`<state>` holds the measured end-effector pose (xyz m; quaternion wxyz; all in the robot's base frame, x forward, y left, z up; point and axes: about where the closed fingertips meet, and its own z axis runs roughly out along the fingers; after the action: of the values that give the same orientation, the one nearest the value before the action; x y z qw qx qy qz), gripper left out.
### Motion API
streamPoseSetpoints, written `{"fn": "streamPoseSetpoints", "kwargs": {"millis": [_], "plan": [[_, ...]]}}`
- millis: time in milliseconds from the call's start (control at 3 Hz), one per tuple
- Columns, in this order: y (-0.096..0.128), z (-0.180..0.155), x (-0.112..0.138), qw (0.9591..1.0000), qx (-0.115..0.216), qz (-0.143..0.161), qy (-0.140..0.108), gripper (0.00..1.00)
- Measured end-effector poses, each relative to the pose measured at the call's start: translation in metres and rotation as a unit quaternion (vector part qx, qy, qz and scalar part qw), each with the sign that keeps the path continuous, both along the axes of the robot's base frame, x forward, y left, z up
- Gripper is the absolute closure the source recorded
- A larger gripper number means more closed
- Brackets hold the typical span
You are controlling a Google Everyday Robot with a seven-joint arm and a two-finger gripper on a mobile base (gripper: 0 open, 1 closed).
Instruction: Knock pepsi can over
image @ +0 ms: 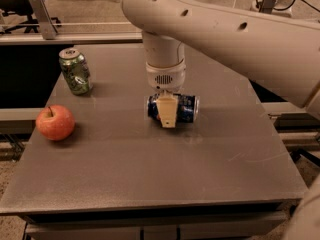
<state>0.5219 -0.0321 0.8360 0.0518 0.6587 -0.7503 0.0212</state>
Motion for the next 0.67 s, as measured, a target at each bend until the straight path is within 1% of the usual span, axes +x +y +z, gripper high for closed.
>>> {"fn": "streamPoseSetpoints", "kwargs": {"millis": [667], "plan": [[0.0063,-0.0009,0.0074,0.9998,0.013,0.001,-0.017,0.35]]}}
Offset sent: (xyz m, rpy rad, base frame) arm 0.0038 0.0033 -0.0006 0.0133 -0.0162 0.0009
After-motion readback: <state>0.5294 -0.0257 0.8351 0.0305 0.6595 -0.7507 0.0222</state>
